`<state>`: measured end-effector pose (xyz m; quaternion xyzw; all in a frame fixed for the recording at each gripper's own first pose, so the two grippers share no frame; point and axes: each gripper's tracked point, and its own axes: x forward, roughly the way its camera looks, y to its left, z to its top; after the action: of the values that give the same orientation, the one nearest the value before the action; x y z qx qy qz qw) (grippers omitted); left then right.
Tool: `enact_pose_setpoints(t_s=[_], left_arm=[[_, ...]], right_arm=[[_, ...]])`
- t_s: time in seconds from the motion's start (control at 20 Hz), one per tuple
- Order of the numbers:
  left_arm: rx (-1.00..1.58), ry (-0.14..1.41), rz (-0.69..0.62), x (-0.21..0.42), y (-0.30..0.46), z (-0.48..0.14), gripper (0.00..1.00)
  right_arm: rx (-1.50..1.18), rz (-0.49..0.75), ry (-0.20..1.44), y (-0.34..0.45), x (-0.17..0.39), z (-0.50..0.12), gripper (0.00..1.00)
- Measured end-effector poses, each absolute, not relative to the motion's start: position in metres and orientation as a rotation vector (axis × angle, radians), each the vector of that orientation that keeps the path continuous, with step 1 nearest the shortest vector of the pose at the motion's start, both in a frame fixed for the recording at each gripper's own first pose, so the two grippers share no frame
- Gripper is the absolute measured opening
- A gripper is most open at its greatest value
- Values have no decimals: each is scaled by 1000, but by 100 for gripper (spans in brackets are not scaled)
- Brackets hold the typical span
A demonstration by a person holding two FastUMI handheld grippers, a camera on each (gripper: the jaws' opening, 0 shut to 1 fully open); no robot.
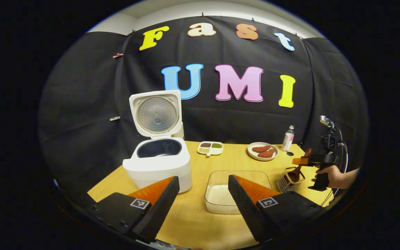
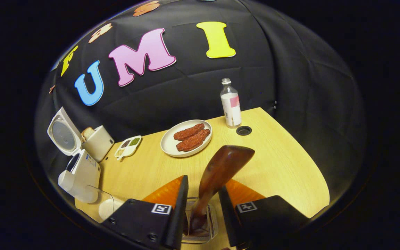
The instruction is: Close the left gripper, press the button to open the rice cooker; take a wooden spoon from the chopstick holder with the right hand, scoop a spoonful of rice and pour it into the rice cooker, then put the wooden spoon back into the chopstick holder.
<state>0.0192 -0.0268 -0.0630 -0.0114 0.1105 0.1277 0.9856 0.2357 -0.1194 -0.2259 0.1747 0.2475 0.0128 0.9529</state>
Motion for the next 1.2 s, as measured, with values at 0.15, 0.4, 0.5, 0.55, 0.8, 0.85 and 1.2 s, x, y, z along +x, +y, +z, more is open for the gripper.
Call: enact_pose_setpoints(t_s=[0.15,0.4,0.5,0.55,0.8,0.85,1.2], left_arm=[[-7,229,243,19,-27,-63,97],[-31,220,210,13,-31,-63,98],[-49,203,193,9,-28,-59,97],[-54,195,183,7,-26,-58,98],[-64,158,136,-8,3,-57,97],[-73,154,128,-10,9,-57,98],[-105,134,113,-29,77,-70,98]], right_arm=[[397,29,525,-114,239,-230,24],[327,57,494,-103,219,-199,18],[318,51,464,-102,213,-178,18],[313,43,451,-103,209,-167,18],[286,-6,357,-102,193,-98,17],[294,-17,347,-100,191,-87,18],[374,9,298,-25,159,-41,17]])
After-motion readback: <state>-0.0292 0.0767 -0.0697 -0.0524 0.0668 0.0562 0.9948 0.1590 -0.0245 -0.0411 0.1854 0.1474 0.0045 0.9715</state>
